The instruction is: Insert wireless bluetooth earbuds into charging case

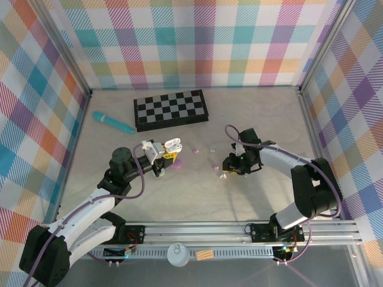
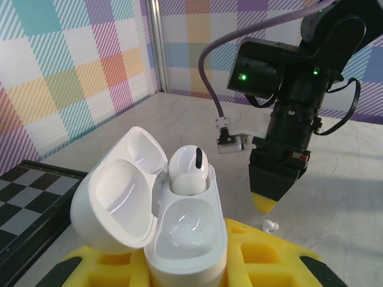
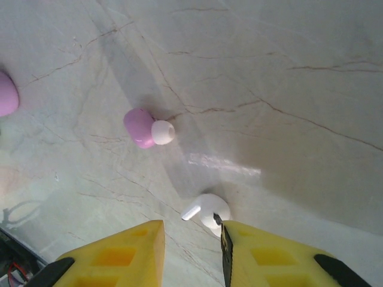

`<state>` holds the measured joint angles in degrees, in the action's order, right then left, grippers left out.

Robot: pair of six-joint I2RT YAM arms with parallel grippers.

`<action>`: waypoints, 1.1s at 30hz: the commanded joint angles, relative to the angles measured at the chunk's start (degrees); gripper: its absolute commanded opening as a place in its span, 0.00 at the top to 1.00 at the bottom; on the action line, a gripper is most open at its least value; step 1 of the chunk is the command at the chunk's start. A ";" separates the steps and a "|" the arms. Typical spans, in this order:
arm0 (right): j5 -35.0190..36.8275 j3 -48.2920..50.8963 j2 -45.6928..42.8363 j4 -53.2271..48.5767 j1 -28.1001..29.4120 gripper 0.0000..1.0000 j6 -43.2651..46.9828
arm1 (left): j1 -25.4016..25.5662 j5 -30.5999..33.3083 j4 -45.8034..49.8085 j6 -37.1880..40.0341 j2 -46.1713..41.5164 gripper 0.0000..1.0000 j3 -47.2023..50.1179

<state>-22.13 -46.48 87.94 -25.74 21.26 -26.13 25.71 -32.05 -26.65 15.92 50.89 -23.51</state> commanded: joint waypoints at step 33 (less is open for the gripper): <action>-8.44 7.19 3.85 11.53 -0.80 0.73 1.16 | -0.49 -1.47 -1.51 -0.10 0.64 0.98 -1.63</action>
<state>-27.59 -40.29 91.05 -15.07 20.01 -24.86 25.71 -32.47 -26.72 15.90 52.16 -23.51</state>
